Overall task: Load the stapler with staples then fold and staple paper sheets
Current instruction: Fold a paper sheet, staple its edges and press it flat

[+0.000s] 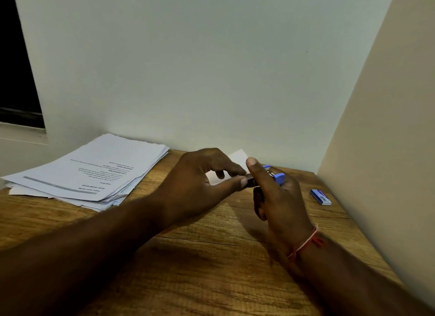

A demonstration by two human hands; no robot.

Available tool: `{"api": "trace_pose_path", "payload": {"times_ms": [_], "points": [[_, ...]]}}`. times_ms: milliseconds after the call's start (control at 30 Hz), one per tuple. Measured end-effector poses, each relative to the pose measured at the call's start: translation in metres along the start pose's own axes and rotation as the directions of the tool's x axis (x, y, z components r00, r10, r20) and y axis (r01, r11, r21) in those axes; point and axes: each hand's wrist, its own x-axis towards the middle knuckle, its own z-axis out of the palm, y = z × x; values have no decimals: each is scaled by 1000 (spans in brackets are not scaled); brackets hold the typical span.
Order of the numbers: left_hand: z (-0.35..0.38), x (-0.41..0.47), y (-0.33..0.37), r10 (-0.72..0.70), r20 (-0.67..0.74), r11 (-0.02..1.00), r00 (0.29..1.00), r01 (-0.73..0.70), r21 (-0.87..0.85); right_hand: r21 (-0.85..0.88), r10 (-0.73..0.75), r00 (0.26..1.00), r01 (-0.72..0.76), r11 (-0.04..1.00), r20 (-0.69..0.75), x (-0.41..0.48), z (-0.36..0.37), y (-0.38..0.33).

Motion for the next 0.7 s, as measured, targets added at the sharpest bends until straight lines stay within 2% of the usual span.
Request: {"api": "trace_pose_path", "payload": {"times_ms": [100,200,267,300,367,400,467,533,600,700], "points": [[1,0,-4,-67,-27,998,997,67,13,35,93,994,-91,995,-48,7,-3,5],[-5,6,-13,-228,-153,967,961,242,77,78,82,996,-79,994,-40,15,-9,7],[-12,13,-19,-408,-230,902,884,428,47,113,15,1000,-13,994,-16,20,-14,9],[-16,15,-21,-528,-234,843,816,537,-27,143,-10,1000,10,990,0,22,-16,10],[-23,18,-20,-720,-160,690,675,673,-265,192,-45,999,40,981,21,24,-19,10],[-24,19,-19,-759,-80,618,646,677,-400,203,-53,998,48,978,20,24,-20,10],[-25,18,-16,-761,104,466,640,651,-599,227,-56,998,49,973,23,23,-21,9],[-22,16,-11,-745,230,342,626,655,-674,278,-57,997,41,960,49,23,-21,7],[-20,16,-8,-733,272,302,624,656,-691,362,-49,995,13,932,90,23,-21,5],[-17,14,-11,-726,290,316,624,677,-664,523,-41,981,-64,850,187,22,-22,-2]]}}
